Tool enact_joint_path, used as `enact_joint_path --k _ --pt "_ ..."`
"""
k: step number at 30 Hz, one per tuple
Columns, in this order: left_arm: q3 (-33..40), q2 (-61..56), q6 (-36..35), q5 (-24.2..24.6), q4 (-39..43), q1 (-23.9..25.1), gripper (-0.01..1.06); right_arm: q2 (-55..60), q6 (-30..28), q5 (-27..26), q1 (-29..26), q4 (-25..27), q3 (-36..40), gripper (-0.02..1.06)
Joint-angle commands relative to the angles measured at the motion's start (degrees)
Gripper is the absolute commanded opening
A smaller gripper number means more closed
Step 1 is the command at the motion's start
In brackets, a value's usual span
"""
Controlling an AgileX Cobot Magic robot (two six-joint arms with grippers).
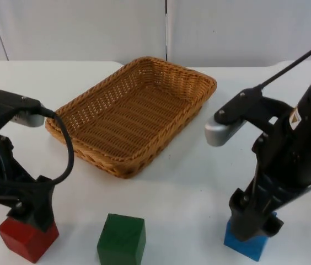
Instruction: Pick up one cube with each hand and place exactly two cubes into the same basket, leaving the remaining cube outside.
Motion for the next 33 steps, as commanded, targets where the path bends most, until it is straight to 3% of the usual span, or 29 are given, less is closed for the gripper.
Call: enact_joint_path --k 1,21,33 --pt "0.2 1.4 0.3 -1.2 -1.0 0.1 1.05 0.8 0.2 -0.4 0.3 -0.3 -0.4 1.05" --pt "0.2 11.2 0.3 -4.2 -1.0 0.1 1.05 7.0 0.0 -5.8 0.3 -0.3 -0.4 1.05" --pt "0.2 11.2 0.3 -4.4 -1.0 0.1 1.05 7.0 -0.2 -5.8 0.3 -0.3 -0.4 0.92"
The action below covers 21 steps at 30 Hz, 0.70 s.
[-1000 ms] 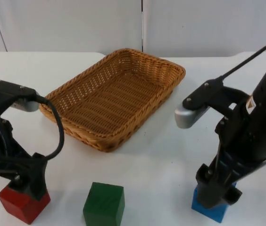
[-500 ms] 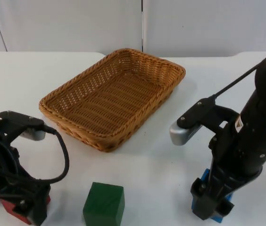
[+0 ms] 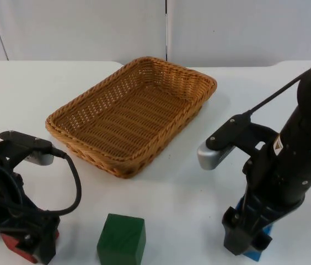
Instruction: Pick up one cube with each hand and place exactly two cubes into the same basket, leaving the remaining cube outside.
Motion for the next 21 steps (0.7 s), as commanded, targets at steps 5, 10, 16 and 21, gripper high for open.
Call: enact_joint_path --k 5,10,16,21 --pt "0.1 0.0 0.0 -0.3 -0.8 0.1 1.05 0.0 -0.1 -0.1 0.3 -0.3 -0.3 0.78" --pt "0.1 0.0 0.0 -0.1 -0.7 0.1 1.03 0.0 -0.1 -0.2 0.3 -0.3 -0.3 0.47" --pt "0.1 0.0 0.0 0.4 -0.7 0.1 0.75 0.0 -0.1 -0.2 0.3 -0.3 -0.3 0.09" --pt "0.1 0.0 -0.1 3.1 -0.1 0.2 0.35 -0.3 0.1 0.9 0.3 -0.3 -0.3 0.00"
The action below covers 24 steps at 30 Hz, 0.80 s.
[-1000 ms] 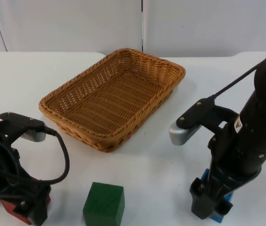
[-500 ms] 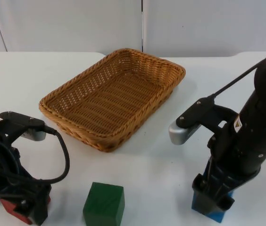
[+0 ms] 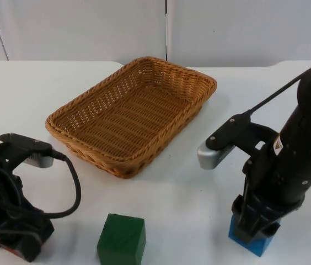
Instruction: Pick up one cube with each hand and place exactly two cubes into the same basket, leaving the remaining cube outside.
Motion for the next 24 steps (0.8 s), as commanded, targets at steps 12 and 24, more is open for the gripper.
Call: enact_joint_path --k 12,24 --pt "0.1 -12.3 -8.4 7.1 7.7 0.2 0.00 -13.6 0.1 2.8 0.3 -0.3 -0.3 0.00" --pt "0.1 -36.0 -15.8 12.6 9.7 0.2 0.00 -31.0 2.3 3.1 0.2 -0.1 -0.3 0.00"
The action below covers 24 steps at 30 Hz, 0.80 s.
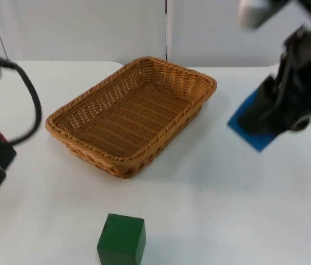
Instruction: Pick up one cube with each hand and place exactly two cubes into the same basket, leaving the remaining cube outside.
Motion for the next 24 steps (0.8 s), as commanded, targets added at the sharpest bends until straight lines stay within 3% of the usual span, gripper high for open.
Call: enact_joint_path --k 1,12,24 --pt "0.0 -6.6 -0.9 0.8 0.3 0.1 0.00 -4.0 2.2 0.1 0.2 -0.1 -0.3 0.00" --pt "0.0 -19.2 -0.9 1.7 -1.4 0.1 0.00 -6.2 2.2 0.5 0.2 -0.1 -0.3 0.00" --pt "0.0 -19.8 0.3 3.5 -4.5 0.1 0.00 -6.2 2.2 2.7 0.2 0.0 -0.3 0.00"
